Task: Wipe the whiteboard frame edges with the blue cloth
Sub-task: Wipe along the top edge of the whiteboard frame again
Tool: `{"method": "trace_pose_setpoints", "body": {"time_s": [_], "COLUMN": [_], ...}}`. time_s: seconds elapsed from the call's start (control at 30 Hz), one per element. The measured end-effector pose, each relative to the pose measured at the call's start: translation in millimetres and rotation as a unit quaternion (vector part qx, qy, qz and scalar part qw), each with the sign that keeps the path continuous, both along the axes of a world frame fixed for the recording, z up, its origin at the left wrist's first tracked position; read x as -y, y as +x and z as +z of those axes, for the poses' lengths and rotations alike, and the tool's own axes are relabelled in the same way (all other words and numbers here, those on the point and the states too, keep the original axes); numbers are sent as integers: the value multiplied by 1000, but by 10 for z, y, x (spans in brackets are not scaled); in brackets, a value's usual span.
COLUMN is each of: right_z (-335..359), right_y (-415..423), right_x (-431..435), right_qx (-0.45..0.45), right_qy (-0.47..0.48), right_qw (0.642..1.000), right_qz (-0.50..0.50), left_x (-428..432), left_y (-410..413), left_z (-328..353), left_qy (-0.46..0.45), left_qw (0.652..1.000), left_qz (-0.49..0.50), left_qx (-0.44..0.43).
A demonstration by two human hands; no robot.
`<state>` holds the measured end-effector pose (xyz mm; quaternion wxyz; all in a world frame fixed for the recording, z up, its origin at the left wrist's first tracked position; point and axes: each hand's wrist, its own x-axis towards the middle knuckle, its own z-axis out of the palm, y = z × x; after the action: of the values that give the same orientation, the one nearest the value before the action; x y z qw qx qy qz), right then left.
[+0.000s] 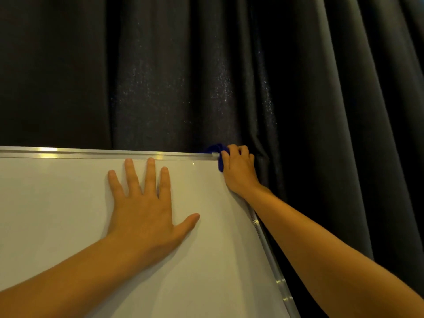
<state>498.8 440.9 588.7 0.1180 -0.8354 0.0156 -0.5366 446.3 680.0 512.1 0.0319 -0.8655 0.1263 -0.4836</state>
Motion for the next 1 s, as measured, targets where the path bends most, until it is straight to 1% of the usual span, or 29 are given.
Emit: {"method": "trace_pose_setpoints", "body": {"time_s": [0.07,0.1,0.17,0.27,0.37,0.47,0.53,0.63,0.7,0.73,0.77,0.8,0.83,0.87,0.9,0.93,0.97,1.0], "right_z": [-15,-11,-45,-360,-729,-848,-873,-1067,-1261,-1332,-1376,-1388,-1376,-1342,-1291,-1235,-1167,-1100], "right_y": [-140,-218,-373,-557,-715,-846,-928,-1135,-1383,-1534,-1705,-1857,-1969,-2117,-2265,-2400,-2554,-2697], "right_x": [-4,-14,-38,-13,85,199,246,290,307,310,303,291,272,217,136,41,-79,-208], "right_qx": [-17,-40,-96,-150,-210,-225,-214,-219,-281,-322,-347,-342,-308,-261,-215,-173,-142,-123], "right_qy": [78,122,177,220,266,298,315,315,305,280,231,176,128,102,95,107,136,186], "right_qw": [995,988,973,954,931,913,907,907,897,896,905,922,943,960,972,978,977,963], "right_qz": [60,86,110,140,134,162,180,171,151,126,88,45,11,-6,2,33,83,149], "left_x": [-5,-9,-16,-35,16,143,197,244,235,228,212,208,213,199,193,181,148,110], "left_y": [-6,0,19,7,-60,-171,-220,-293,-358,-406,-466,-515,-547,-620,-702,-789,-903,-1028], "left_z": [-5,-6,-4,7,26,15,-6,-9,6,9,4,6,14,35,65,102,139,169], "left_qy": [-1,-2,-5,-8,-17,-29,-32,-36,-37,-34,-30,-26,-23,-22,-25,-28,-34,-44], "left_qw": [1000,1000,1000,1000,1000,999,999,999,999,999,999,999,999,998,996,993,987,979], "left_qz": [-7,-6,-6,-11,7,12,12,13,5,2,-1,-7,-13,-28,-50,-74,-105,-142], "left_qx": [2,3,7,9,0,-12,-14,-13,-20,-27,-33,-38,-47,-57,-72,-93,-116,-140]}}
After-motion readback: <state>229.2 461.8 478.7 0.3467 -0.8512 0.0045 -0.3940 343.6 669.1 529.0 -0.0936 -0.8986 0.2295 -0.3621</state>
